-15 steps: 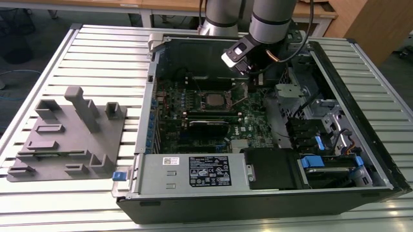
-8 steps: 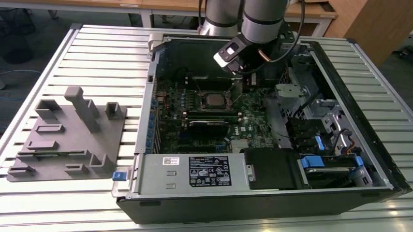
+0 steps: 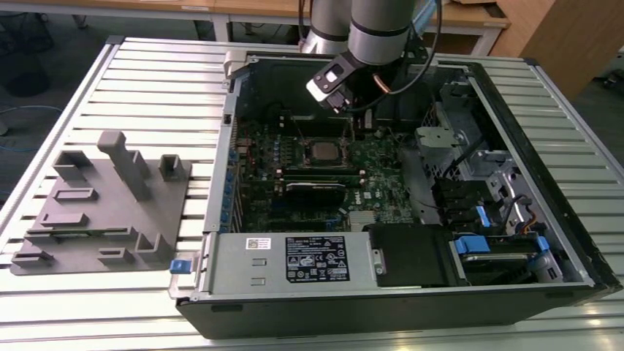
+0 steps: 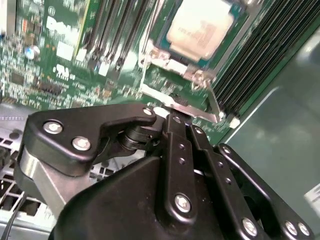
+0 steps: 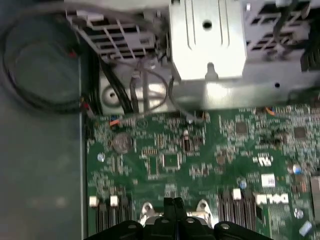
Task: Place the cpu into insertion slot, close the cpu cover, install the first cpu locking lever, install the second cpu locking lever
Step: 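Close the cpu cover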
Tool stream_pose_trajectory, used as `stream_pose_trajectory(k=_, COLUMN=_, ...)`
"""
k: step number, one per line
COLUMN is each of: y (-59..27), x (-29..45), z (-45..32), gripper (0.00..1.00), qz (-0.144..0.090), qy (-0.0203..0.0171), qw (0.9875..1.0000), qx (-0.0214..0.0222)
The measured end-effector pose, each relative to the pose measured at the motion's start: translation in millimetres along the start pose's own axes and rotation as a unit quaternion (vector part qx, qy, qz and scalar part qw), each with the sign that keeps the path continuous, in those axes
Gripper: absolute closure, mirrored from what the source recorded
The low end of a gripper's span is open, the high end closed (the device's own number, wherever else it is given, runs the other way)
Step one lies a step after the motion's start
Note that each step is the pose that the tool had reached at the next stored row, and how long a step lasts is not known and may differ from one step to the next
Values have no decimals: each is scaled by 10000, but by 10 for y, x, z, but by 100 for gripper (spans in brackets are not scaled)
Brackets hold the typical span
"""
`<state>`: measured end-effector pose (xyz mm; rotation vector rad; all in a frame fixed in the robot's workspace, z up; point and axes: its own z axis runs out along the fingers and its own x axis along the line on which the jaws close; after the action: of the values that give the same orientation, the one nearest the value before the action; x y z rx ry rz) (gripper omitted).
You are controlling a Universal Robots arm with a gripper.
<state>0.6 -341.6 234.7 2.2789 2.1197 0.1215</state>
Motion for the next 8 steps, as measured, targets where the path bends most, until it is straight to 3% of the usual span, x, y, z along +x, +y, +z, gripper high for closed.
stream_pose_trajectory(k=8, y=-197, x=-14, z=-10, gripper=89, qz=1, qy=0, qw=10000, qx=0)
